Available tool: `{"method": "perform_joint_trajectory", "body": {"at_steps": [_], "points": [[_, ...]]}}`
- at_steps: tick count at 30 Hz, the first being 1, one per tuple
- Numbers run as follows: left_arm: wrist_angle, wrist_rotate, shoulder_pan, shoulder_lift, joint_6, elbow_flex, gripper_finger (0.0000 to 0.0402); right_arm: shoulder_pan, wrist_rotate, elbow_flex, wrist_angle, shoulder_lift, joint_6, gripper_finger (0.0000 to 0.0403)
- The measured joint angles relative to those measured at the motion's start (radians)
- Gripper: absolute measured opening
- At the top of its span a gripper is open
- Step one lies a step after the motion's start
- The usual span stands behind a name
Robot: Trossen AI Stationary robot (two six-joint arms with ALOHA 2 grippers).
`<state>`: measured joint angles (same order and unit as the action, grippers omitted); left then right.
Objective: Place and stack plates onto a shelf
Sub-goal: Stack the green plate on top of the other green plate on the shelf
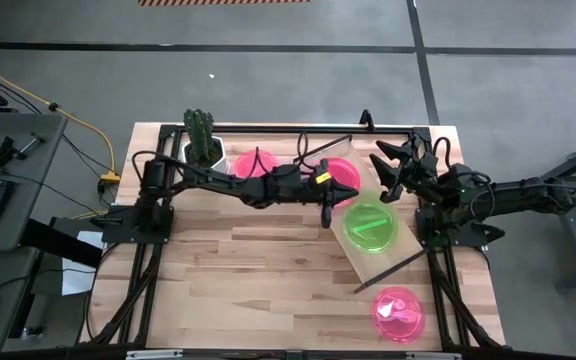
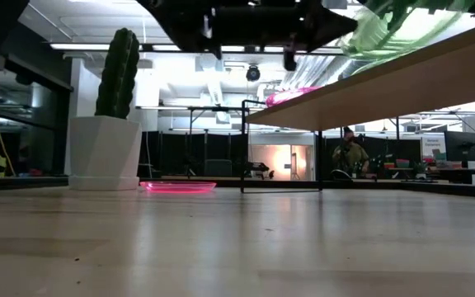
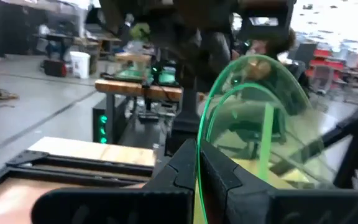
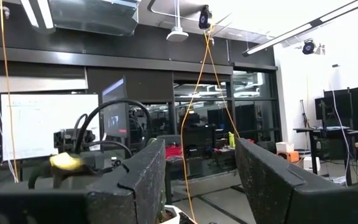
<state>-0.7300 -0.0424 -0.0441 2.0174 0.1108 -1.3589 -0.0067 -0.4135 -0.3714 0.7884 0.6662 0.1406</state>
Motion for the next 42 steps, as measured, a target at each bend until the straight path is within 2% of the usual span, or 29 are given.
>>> {"method": "perform_joint_trajectory", "body": {"at_steps": [3,8,24,34,42], "points": [[0.006,-0.047,0.005,0.051,0.0,-0.061,0.0,0.0,-0.007,0.0,0.002,0.0,0.003,0.0185],[0.031,-0.058,0.01,0.077,-0.004,-0.097,0.0,0.0,-0.01,0.0,0.005,0.0,0.0,0.0185],[0.178,-0.052,0.002,0.065,-0.016,-0.097,0.0,0.0,-0.012,0.0,-0.006,0.0,0.009,0.0185],[0.188,-0.047,0.0,0.063,-0.017,-0.097,0.0001,0.0,-0.012,0.0,-0.012,0.0,0.007,0.0185],[0.187,-0.047,-0.002,0.063,-0.019,-0.097,0.0038,0.0,-0.014,0.0,-0.011,0.0,0.015,0.0185]]}}
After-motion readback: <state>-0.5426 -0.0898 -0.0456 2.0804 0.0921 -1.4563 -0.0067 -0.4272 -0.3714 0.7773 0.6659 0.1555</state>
